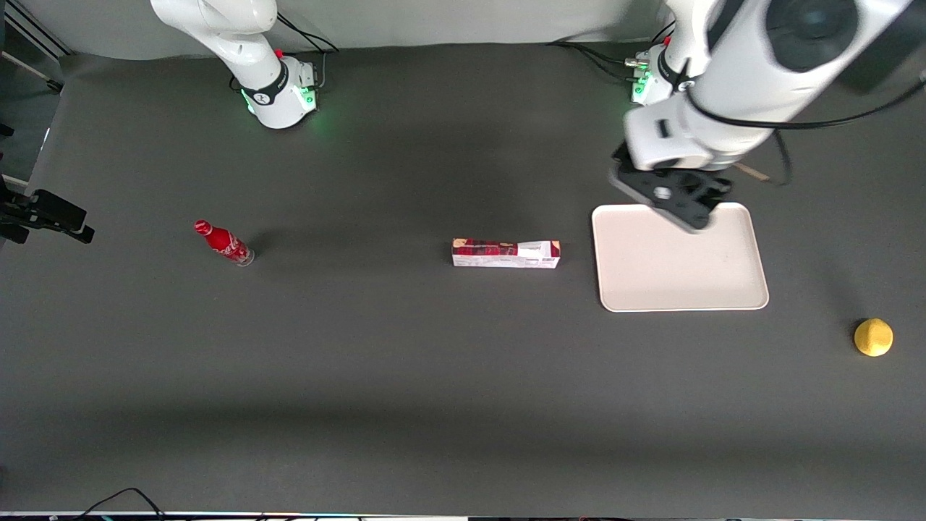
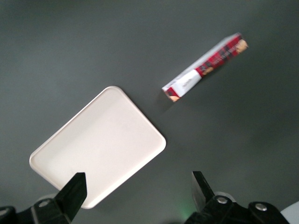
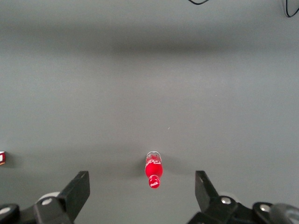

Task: Place red cookie box on tray
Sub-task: 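Move the open left gripper over the red plaid cookie box and lower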

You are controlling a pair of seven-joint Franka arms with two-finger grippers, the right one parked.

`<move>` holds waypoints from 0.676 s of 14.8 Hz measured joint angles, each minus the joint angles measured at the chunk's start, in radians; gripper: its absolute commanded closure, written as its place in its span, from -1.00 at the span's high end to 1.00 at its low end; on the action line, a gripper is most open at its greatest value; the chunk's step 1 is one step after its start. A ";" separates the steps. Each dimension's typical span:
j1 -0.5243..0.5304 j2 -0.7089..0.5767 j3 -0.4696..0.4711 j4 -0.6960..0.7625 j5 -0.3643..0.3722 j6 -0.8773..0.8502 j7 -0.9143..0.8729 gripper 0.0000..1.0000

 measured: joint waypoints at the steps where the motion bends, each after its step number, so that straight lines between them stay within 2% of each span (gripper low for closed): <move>1: -0.018 0.008 -0.012 -0.022 0.001 0.025 0.050 1.00; 3: -0.027 0.021 -0.065 -0.085 0.014 0.093 0.118 1.00; 7: -0.033 0.036 -0.208 -0.248 0.123 0.314 0.139 1.00; 10: -0.035 0.058 -0.231 -0.345 0.132 0.468 0.206 1.00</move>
